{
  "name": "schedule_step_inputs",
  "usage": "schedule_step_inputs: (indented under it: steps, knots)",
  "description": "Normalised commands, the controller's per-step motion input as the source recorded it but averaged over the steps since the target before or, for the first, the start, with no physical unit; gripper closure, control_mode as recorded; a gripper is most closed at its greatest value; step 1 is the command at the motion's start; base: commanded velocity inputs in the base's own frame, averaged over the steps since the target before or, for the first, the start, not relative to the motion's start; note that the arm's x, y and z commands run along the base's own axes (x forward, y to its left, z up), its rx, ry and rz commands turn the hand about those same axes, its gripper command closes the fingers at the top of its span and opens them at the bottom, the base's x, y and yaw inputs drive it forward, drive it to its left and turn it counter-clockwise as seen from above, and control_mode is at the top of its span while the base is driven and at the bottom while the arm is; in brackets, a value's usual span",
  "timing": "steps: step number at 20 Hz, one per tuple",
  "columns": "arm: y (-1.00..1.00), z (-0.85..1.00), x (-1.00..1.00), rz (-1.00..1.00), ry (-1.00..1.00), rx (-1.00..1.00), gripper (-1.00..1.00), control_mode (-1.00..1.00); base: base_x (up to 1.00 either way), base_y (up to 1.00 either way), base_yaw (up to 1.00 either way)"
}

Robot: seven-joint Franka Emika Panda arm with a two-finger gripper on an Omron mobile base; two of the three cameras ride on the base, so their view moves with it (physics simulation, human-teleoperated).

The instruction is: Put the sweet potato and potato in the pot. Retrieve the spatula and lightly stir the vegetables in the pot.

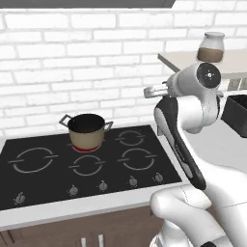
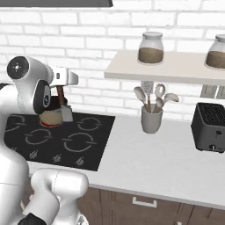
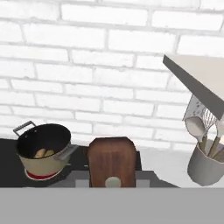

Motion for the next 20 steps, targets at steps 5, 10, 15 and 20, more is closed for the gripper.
schedule_step_inputs:
  steps: [5, 10, 15, 20]
  knots:
    - [0.06, -0.04, 0.04, 0.0, 0.0, -0.1, 1.0, 1.0, 0.0, 0.42, 0.0]
    - [0.0, 0.0, 0.0, 0.0, 0.0, 0.0, 1.0, 1.0, 0.01, 1.0, 0.0]
    - [0.0, 0.0, 0.0, 0.0, 0.0, 0.0, 1.0, 1.0, 0.15, 0.92, 0.0]
    - [0.0, 0.0, 0.0, 0.0, 0.0, 0.0, 1.0, 1.0, 0.52, 0.25, 0.0]
